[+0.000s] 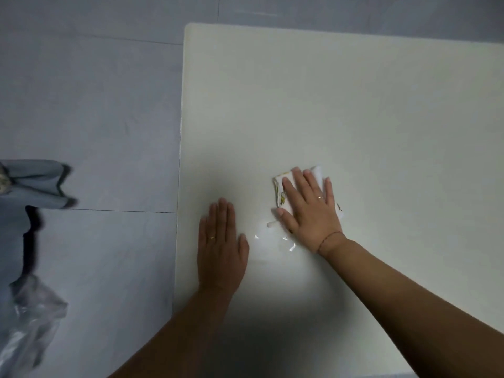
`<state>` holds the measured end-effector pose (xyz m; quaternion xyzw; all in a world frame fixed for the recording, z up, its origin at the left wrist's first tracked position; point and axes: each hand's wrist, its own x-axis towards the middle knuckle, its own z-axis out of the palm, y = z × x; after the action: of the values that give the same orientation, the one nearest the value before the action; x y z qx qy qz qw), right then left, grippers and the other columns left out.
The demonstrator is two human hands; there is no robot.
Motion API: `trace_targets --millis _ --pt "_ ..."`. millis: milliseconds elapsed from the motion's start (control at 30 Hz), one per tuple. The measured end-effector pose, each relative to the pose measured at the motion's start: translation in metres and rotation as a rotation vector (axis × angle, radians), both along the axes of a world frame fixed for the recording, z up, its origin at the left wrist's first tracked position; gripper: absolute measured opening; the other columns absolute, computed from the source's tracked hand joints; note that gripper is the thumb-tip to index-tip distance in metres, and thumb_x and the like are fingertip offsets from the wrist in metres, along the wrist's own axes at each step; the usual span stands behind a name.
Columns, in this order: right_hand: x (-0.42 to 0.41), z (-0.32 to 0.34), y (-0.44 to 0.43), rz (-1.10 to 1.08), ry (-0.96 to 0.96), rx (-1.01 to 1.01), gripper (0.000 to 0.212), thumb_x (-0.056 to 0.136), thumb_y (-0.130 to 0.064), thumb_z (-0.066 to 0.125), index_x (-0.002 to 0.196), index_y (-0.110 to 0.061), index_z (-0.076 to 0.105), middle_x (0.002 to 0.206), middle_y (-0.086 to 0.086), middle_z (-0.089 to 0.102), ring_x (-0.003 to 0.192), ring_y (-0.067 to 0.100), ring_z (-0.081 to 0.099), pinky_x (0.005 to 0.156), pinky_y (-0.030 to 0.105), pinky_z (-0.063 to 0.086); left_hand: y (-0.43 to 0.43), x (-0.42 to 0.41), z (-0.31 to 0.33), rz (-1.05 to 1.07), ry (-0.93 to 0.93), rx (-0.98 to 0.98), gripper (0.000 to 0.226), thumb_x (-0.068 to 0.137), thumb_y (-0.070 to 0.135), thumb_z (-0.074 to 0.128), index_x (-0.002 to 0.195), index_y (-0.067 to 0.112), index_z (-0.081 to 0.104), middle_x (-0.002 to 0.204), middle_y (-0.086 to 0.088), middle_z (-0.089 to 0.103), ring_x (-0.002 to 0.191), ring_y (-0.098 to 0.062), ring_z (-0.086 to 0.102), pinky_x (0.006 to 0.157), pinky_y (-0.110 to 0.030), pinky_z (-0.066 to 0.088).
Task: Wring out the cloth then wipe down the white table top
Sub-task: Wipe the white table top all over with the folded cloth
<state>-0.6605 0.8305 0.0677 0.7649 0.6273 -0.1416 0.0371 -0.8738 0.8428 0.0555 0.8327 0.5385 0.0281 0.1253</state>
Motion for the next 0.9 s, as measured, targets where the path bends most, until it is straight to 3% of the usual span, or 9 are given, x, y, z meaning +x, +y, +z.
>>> trace_targets --millis 100,300,467,533,633,733,833,900 --pt "-0.008 -0.003 0.003 -0.043 0.003 0.03 0.062 0.094 -0.054 0.016 0.15 -0.027 0.014 0.16 0.0 0.006 0.147 0.017 -0.002 0.116 0.035 -0.016 -0.033 -0.01 -0.004 -0.031 0.018 -0.044 0.062 0.092 0.031 0.038 0.147 0.003 0.029 0.156 -0.015 0.022 0.145 -0.03 0.019 0.116 -0.047 0.024" --pt "-0.051 -0.014 -0.008 -0.242 -0.045 0.047 0.061 0.094 -0.053 0.014 0.15 -0.03 0.004 0.16 -0.002 0.001 0.147 0.022 -0.003 0.115 0.047 -0.012 -0.037 -0.012 -0.005 -0.031 0.046 -0.067 0.064 0.092 0.034 0.033 0.148 0.003 0.028 0.156 -0.015 0.023 0.146 -0.029 0.018 0.116 -0.047 0.024" --pt "-0.059 -0.01 -0.037 0.127 -0.009 0.043 0.06 0.095 -0.053 0.023 0.149 -0.029 0.017 0.158 0.0 0.014 0.146 0.026 0.009 0.114 0.056 0.007 -0.036 -0.013 -0.005 -0.029 0.024 -0.071 0.064 0.09 0.032 0.036 0.147 0.003 0.03 0.156 -0.015 0.024 0.146 -0.028 0.019 0.116 -0.047 0.021" --pt "-0.027 -0.01 -0.04 0.175 -0.038 0.049 0.061 0.094 -0.054 0.026 0.149 -0.03 0.017 0.158 -0.001 0.013 0.146 0.026 0.01 0.116 0.053 0.004 -0.036 -0.012 -0.005 -0.023 -0.001 -0.066 0.065 0.088 0.03 0.038 0.146 0.003 0.031 0.156 -0.014 0.026 0.145 -0.027 0.02 0.116 -0.046 0.02" --pt "-0.005 -0.009 -0.042 -0.187 -0.041 0.009 0.063 0.091 -0.057 0.015 0.149 -0.033 0.006 0.158 -0.003 -0.003 0.146 0.019 -0.006 0.116 0.046 -0.01 -0.035 -0.012 -0.005 -0.024 0.0 -0.065 0.065 0.088 0.031 0.036 0.147 0.003 0.03 0.156 -0.014 0.025 0.145 -0.028 0.02 0.117 -0.045 0.018" --pt "-0.054 -0.011 -0.042 -0.457 -0.012 0.004 0.064 0.092 -0.054 0.016 0.15 -0.03 0.005 0.159 0.001 -0.004 0.146 0.022 -0.009 0.115 0.051 -0.009 -0.036 -0.011 -0.004 -0.015 0.007 -0.057 0.065 0.087 0.029 0.036 0.146 0.002 0.031 0.155 -0.015 0.027 0.145 -0.028 0.022 0.117 -0.046 0.019" --pt "-0.106 -0.009 -0.06 -0.199 -0.013 0.013 0.061 0.095 -0.05 0.022 0.15 -0.027 0.015 0.159 0.004 0.007 0.146 0.029 0.004 0.115 0.056 0.001 -0.035 -0.01 -0.002 -0.025 0.025 -0.057 0.064 0.085 0.024 0.034 0.144 0.001 0.035 0.153 -0.017 0.03 0.143 -0.03 0.026 0.117 -0.048 0.022" --pt "-0.093 -0.009 -0.073 0.049 -0.012 0.036 0.059 0.095 -0.049 0.026 0.149 -0.027 0.021 0.158 0.003 0.014 0.146 0.029 0.011 0.114 0.055 0.009 -0.034 -0.01 0.0 -0.039 0.019 -0.049 0.063 0.085 0.021 0.031 0.144 0.0 0.035 0.153 -0.017 0.03 0.142 -0.032 0.027 0.116 -0.049 0.022"
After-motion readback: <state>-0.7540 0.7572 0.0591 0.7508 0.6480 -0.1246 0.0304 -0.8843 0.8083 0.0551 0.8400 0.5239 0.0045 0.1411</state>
